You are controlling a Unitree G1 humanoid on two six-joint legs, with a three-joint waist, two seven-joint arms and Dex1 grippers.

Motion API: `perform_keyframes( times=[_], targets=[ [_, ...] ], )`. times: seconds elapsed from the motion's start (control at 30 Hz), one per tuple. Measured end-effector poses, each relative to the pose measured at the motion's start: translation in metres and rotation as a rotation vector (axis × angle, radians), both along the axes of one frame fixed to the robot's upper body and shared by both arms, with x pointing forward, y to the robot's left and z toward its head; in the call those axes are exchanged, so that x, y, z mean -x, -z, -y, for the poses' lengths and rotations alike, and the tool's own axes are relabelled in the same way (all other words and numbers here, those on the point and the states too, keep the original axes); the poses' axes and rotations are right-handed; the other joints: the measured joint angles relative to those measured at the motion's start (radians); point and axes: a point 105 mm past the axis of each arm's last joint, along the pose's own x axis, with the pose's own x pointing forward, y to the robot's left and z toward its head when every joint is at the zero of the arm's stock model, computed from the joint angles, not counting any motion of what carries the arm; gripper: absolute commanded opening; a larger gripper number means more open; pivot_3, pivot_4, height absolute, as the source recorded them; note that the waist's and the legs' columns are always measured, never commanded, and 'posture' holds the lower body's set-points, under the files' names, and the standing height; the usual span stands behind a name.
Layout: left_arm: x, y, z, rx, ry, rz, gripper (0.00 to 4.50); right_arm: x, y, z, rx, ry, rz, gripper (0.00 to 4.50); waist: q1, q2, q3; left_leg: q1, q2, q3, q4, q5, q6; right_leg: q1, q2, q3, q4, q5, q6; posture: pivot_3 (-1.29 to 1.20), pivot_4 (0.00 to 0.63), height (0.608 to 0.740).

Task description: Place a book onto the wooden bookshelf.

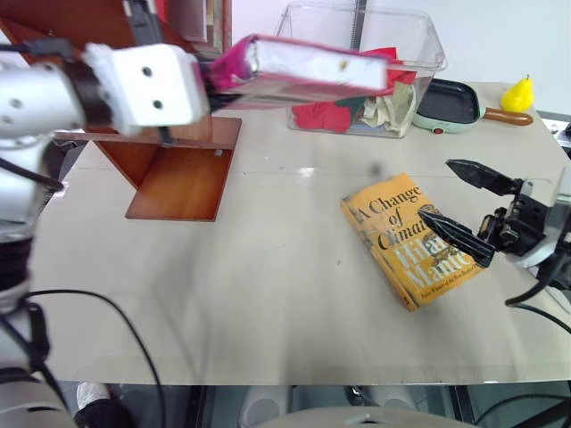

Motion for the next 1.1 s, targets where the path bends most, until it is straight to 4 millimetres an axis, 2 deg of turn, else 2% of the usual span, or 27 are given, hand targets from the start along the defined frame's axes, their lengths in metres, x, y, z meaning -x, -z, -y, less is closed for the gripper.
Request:
perform_keyframes(
  times=[0.07,0.23,0.4,0.5,0.67,0.83,1.03,1.1],
  targets=[
    [0.001,-0.003,-0.016,-0.057,-0.073,-0.012,0.77,-0.008,0.003,-0.002,-0.015,-0.014,0.004,4.5,-0.002,0.0,0.0,-0.001,0.0,0.0,0.001,0.0,0.0,0.0,0.0,0.0,0.0,-0.001,0.001,0.0,0.15,0.74],
    [0.003,-0.003,-0.036,-0.18,-0.165,-0.015,0.77,-0.016,0.006,-0.009,-0.025,-0.046,0.02,4.5,-0.014,0.001,0.001,0.001,0.0,0.001,0.001,0.0,0.0,0.0,0.0,0.001,0.004,-0.002,0.003,0.0,0.15,0.74],
    [0.002,0.008,-0.049,-0.201,-0.229,-0.072,0.77,-0.013,0.006,-0.009,-0.02,-0.05,0.025,4.5,-0.026,0.001,0.001,0.015,0.004,0.008,0.0,0.0,0.0,0.004,0.003,0.006,0.015,-0.005,0.0,0.0,0.15,0.74],
    [-0.001,0.003,-0.054,-0.161,-0.261,-0.08,0.77,-0.007,0.004,-0.003,-0.012,-0.023,0.033,4.5,-0.039,0.001,0.002,0.017,0.01,0.009,0.001,0.0,0.0,0.004,0.008,0.007,0.015,-0.003,-0.004,0.0,0.15,0.74],
    [-0.003,-0.002,-0.048,-0.139,-0.252,-0.082,0.77,-0.006,0.006,0.001,-0.014,-0.004,0.027,4.5,-0.038,0.001,0.002,0.017,0.012,0.009,0.001,0.0,0.0,0.004,0.012,0.007,0.016,-0.002,-0.005,0.0,0.15,0.74],
    [0.004,-0.008,-0.045,-0.122,-0.275,-0.128,0.77,-0.015,0.005,-0.008,-0.041,-0.04,0.038,4.5,-0.04,-0.001,0.003,0.014,0.012,0.013,0.001,0.0,0.0,0.0,0.012,0.012,0.014,0.0,-0.001,0.0,0.15,0.74],
    [0.028,-0.038,-0.04,-0.088,-0.279,-0.098,0.77,-0.03,0.006,-0.015,-0.052,-0.091,0.051,4.5,-0.038,-0.004,0.005,0.012,0.011,0.015,0.001,0.0,0.0,-0.002,0.011,0.013,0.014,0.0,-0.001,0.0,0.15,0.74],
    [0.034,-0.044,-0.045,-0.111,-0.308,-0.081,0.77,-0.033,0.007,-0.018,-0.056,-0.109,0.054,4.5,-0.038,-0.004,0.006,0.012,0.011,0.015,0.001,0.0,0.0,-0.002,0.011,0.014,0.014,0.0,-0.001,0.0,0.15,0.74]
  ],
)
